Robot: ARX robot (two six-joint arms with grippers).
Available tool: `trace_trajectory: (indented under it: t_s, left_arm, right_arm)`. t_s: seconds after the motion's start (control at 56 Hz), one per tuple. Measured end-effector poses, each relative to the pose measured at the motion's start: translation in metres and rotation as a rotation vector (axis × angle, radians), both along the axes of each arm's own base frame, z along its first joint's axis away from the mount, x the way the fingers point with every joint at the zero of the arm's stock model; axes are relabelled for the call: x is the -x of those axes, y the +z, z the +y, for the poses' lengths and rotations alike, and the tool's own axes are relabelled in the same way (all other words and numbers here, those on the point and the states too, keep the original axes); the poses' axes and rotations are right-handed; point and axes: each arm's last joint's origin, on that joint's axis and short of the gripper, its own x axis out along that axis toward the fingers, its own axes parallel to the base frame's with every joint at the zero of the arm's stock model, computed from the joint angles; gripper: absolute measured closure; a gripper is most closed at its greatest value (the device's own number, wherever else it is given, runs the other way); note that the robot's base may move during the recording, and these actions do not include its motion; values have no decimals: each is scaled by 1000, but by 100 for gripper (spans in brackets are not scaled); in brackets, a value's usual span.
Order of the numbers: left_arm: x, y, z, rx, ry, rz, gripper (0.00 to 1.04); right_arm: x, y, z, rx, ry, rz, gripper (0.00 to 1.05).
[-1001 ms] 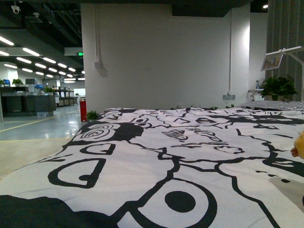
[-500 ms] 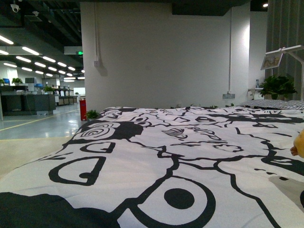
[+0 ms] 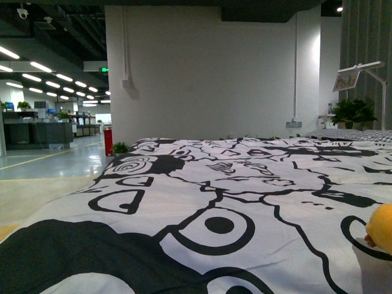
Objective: Put away toys
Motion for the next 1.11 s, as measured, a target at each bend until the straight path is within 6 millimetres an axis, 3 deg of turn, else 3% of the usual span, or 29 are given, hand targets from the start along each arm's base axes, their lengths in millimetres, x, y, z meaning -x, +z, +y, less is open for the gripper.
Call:
trace_trajectory:
  t_s: [1.108]
  left_arm:
    - [0, 0, 0, 0, 0, 1, 6]
  right_arm:
    - [0, 0, 0, 0, 2, 3, 98]
